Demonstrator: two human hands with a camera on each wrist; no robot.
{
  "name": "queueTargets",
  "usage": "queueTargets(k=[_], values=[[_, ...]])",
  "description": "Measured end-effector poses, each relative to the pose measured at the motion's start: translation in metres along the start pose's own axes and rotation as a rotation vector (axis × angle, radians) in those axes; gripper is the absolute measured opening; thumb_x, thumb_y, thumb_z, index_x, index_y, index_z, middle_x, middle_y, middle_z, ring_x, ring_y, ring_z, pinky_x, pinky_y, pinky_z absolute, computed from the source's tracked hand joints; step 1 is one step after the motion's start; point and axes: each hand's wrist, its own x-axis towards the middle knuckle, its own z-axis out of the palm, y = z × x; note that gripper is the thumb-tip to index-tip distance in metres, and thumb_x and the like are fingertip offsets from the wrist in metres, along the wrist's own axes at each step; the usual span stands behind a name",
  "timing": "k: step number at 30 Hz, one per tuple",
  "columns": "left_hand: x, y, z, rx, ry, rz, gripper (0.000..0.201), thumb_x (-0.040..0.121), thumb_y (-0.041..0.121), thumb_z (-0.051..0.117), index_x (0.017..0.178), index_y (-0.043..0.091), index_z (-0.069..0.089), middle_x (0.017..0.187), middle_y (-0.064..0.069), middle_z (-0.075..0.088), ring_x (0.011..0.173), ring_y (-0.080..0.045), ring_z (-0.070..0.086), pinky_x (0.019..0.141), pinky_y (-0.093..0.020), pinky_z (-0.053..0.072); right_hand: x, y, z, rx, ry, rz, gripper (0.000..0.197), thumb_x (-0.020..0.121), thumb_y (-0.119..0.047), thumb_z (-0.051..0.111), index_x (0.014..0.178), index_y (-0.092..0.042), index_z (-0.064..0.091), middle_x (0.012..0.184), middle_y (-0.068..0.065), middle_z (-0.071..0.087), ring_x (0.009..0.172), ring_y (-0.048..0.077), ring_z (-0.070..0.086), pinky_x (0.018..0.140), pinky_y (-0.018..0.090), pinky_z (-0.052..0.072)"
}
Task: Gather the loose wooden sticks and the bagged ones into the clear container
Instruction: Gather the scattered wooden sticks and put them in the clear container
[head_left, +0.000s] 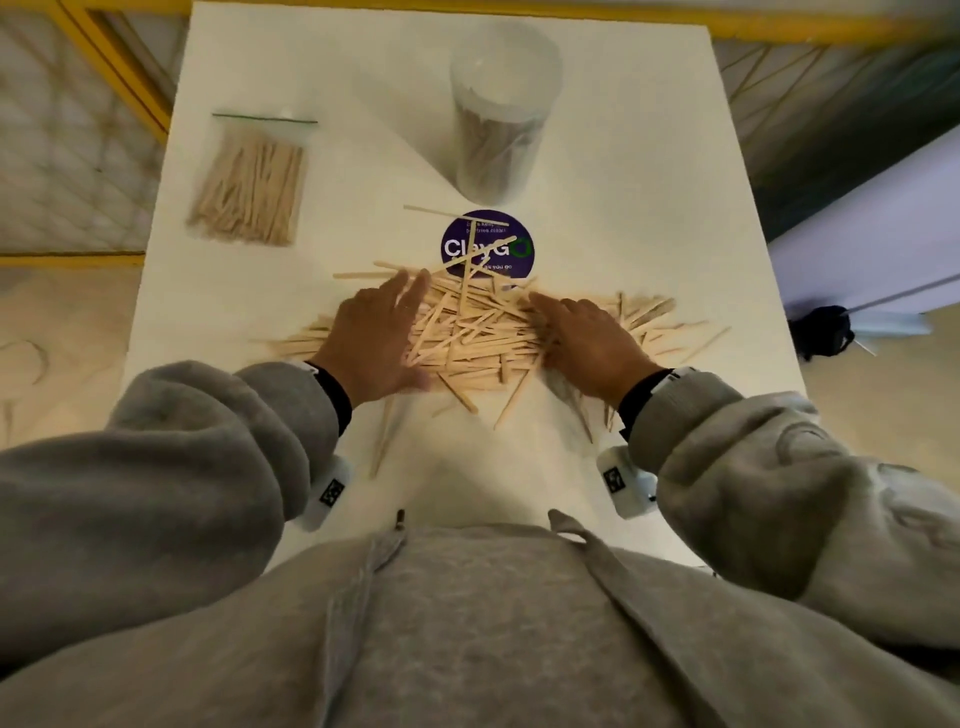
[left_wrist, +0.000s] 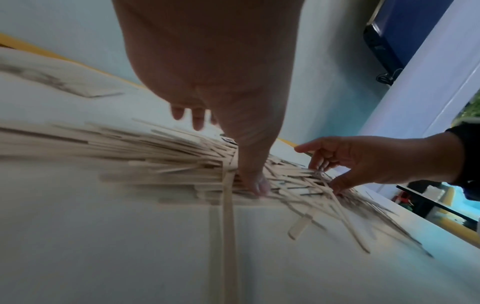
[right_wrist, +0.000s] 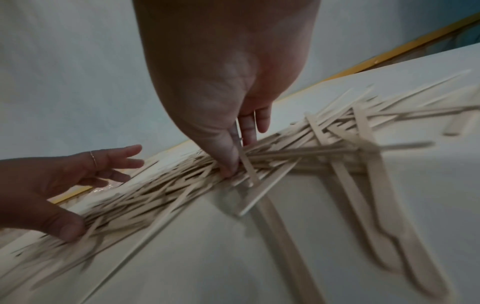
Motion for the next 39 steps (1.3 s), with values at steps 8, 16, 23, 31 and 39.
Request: queueTargets(k=[8, 16, 23, 31, 39], values=[[-0.004, 0.002, -0.001, -0.080, -0.004, -0.168, 0.082, 0.083, 0.033, 0.066, 0.148, 0.012, 0.021, 0.125, -0.012, 0.057, 0.111, -0.035, 0.051, 0.095, -0.045, 0.041, 0.023, -0.001, 0.011, 0.007, -0.013, -0.032, 0.055, 0.086, -0.013, 0.059, 0.139, -0.014, 0.043, 0.122, 0.014, 0.057, 0.110, 0.031, 0.050, 0.094, 0.040, 0.041], [-0.007, -0.009, 0.001, -0.093, 0.008, -0.105, 0.029, 0.089, 0.022, 0.056, 0.112, 0.007, 0.062, 0.095, -0.017, 0.056, 0.089, -0.040, 0.055, 0.078, -0.048, 0.048, 0.039, 0.002, 0.003, -0.035, -0.122, -0.073, 0.041, 0.093, -0.012, 0.048, 0.133, -0.011, 0.042, 0.120, 0.017, 0.045, 0.098, 0.035, 0.057, 0.088, 0.045, 0.049], [-0.011, -0.001, -0.019, 0.081, -0.022, -0.129, 0.020, 0.089, 0.009, 0.046, 0.107, 0.005, 0.054, 0.107, -0.013, 0.049, 0.095, -0.035, 0.052, 0.071, -0.039, 0.038, 0.043, -0.006, 0.010, -0.125, -0.121, -0.045, 0.031, 0.098, -0.025, 0.039, 0.125, -0.011, 0.044, 0.117, 0.016, 0.047, 0.100, 0.034, 0.055, 0.086, 0.047, 0.050], [-0.019, -0.017, -0.048, -0.005, 0.032, -0.071, 0.014, 0.094, 0.012, 0.045, 0.103, 0.005, 0.053, 0.096, -0.014, 0.060, 0.087, -0.034, 0.055, 0.069, -0.037, 0.039, 0.044, -0.008, -0.019, -0.011, -0.164, 0.020, 0.033, 0.098, -0.026, 0.044, 0.125, -0.006, 0.045, 0.121, 0.018, 0.058, 0.108, 0.037, 0.056, 0.091, 0.041, 0.045], [-0.028, -0.014, -0.059, -0.576, -0.018, -0.273, 0.011, 0.098, 0.018, 0.038, 0.092, 0.011, 0.044, 0.091, 0.002, 0.060, 0.076, -0.009, 0.054, 0.060, -0.023, 0.040, 0.036, -0.033, -0.046, 0.520, -0.125, 0.133, 0.009, 0.095, -0.008, 0.038, 0.093, -0.015, 0.042, 0.077, 0.004, 0.051, 0.062, 0.015, 0.044, 0.055, 0.028, 0.038]])
